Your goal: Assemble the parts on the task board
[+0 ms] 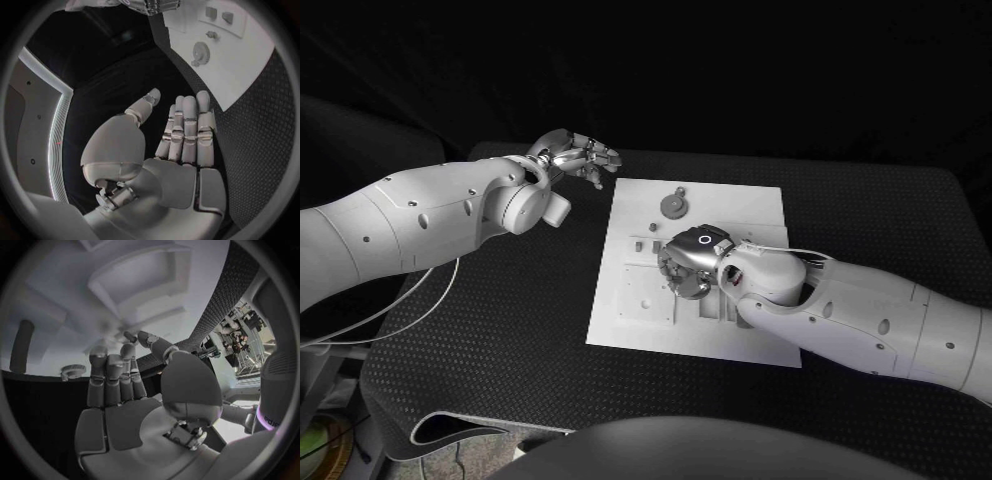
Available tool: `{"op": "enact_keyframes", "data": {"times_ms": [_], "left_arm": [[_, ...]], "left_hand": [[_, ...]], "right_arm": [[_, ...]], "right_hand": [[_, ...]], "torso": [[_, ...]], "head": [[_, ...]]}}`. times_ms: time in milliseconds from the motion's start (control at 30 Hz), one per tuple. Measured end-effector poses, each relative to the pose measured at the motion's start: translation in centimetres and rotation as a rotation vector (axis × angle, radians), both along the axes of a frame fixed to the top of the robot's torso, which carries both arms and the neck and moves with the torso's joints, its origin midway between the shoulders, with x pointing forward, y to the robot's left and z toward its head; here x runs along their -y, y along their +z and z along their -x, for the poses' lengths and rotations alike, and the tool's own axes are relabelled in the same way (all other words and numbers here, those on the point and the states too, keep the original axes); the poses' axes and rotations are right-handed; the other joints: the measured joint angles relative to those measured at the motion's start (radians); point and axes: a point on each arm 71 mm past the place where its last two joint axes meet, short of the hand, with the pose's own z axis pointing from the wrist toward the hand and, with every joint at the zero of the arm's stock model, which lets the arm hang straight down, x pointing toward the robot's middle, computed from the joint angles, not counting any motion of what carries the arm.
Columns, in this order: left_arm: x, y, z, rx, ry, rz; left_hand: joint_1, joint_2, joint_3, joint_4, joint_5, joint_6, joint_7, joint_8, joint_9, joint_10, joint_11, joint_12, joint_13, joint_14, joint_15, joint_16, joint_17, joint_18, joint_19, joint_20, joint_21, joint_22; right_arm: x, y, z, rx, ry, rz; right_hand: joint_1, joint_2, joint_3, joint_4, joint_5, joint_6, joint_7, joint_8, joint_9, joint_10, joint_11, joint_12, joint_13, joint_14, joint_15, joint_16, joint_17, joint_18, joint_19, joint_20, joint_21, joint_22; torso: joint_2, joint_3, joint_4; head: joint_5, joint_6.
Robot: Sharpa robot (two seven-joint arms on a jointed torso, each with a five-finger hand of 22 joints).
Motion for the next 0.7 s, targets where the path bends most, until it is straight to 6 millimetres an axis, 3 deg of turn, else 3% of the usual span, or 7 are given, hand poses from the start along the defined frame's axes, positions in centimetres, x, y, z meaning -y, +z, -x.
{"op": "enact_keyframes", "data": {"times_ms": [700], "left_arm": [[-0.01, -0.03, -0.02, -0.003, -0.002, 0.0]], "left_hand": [[0.0, 0.0, 0.0, 0.0, 0.0, 0.0, 0.0, 0.0, 0.0, 0.001, -0.001, 0.0, 0.002, 0.0, 0.0, 0.0, 0.001, 0.0, 0.002, -0.002, 0.0, 0.0]], "right_arm": [[0.26, 0.03, -0.01, 0.034, -0.007, 0.006]], "right_hand": [[0.0, 0.0, 0.0, 0.0, 0.0, 0.008, -0.007, 0.005, 0.008, 0.0, 0.0, 0.004, -0.002, 0.0, 0.0, 0.0, 0.0, 0.0, -0.002, 0.002, 0.0, 0.0]], "torso": [[0.0, 0.0002, -0.0001]], "head": [[0.0, 0.0]]}}
